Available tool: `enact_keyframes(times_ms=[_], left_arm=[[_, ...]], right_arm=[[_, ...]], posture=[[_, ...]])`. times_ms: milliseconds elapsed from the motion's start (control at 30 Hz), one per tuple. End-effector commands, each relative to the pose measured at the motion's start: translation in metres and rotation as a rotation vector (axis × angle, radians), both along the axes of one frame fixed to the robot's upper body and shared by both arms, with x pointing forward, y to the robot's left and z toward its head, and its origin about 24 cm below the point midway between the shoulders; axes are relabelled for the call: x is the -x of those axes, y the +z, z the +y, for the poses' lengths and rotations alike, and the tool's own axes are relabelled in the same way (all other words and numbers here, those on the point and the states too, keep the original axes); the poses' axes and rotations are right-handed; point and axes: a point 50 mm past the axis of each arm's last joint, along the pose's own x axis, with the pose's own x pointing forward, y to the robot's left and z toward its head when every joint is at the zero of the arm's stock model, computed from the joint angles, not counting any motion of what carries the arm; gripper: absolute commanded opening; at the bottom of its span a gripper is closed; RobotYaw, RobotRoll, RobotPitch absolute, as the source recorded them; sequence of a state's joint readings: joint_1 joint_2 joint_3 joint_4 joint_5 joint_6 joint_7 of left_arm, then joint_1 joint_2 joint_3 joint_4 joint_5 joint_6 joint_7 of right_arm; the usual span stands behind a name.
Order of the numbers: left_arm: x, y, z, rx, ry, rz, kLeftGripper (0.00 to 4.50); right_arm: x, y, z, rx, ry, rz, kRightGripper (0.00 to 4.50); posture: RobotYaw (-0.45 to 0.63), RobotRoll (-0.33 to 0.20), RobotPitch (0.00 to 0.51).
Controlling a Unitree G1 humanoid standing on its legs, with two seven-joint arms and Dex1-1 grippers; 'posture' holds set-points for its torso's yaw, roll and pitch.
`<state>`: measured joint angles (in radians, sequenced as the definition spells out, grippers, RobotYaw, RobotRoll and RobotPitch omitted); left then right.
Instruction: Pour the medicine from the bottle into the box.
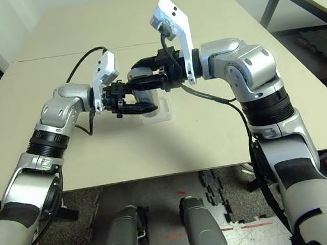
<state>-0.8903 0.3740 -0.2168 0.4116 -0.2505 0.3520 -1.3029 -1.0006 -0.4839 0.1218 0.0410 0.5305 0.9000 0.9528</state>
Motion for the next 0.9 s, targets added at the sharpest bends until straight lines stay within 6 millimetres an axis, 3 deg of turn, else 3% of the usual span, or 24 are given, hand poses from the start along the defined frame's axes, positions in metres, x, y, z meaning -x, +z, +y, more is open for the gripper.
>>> enact_keyframes(times_ms=[33,267,400,633,900], left_arm=[[0.002,-0.01,0.0,-0.037,-0.013,0.028,2.54],[0.002,-0.009,0.003,-0.037,0.004,0.026,2.54],[-0.002,-0.006,0.008,-0.018,0.065,0.006,2.54],[-0.03,0.008,0.033,0.062,0.378,-0.087,2.54],[-0.055,0.007,0.072,0.205,0.772,-0.129,2.54]], right_arm=[[-0.012,0.02,-0.016,-0.053,-0.148,-0.089,2.58],[-0.029,0.013,-0.026,-0.053,-0.306,-0.123,2.58],[-0.043,0.002,-0.039,-0.056,-0.487,-0.175,2.58],[-0.058,-0.037,-0.066,-0.113,-0.828,-0.167,2.58],[-0.058,-0.076,-0.087,-0.111,-1.017,-0.137,2.58]], posture=[[-0.05,0.0,0.089],[-0.05,0.0,0.085],[-0.04,0.0,0.083],[-0.02,0.0,0.079],[-0.02,0.0,0.082]])
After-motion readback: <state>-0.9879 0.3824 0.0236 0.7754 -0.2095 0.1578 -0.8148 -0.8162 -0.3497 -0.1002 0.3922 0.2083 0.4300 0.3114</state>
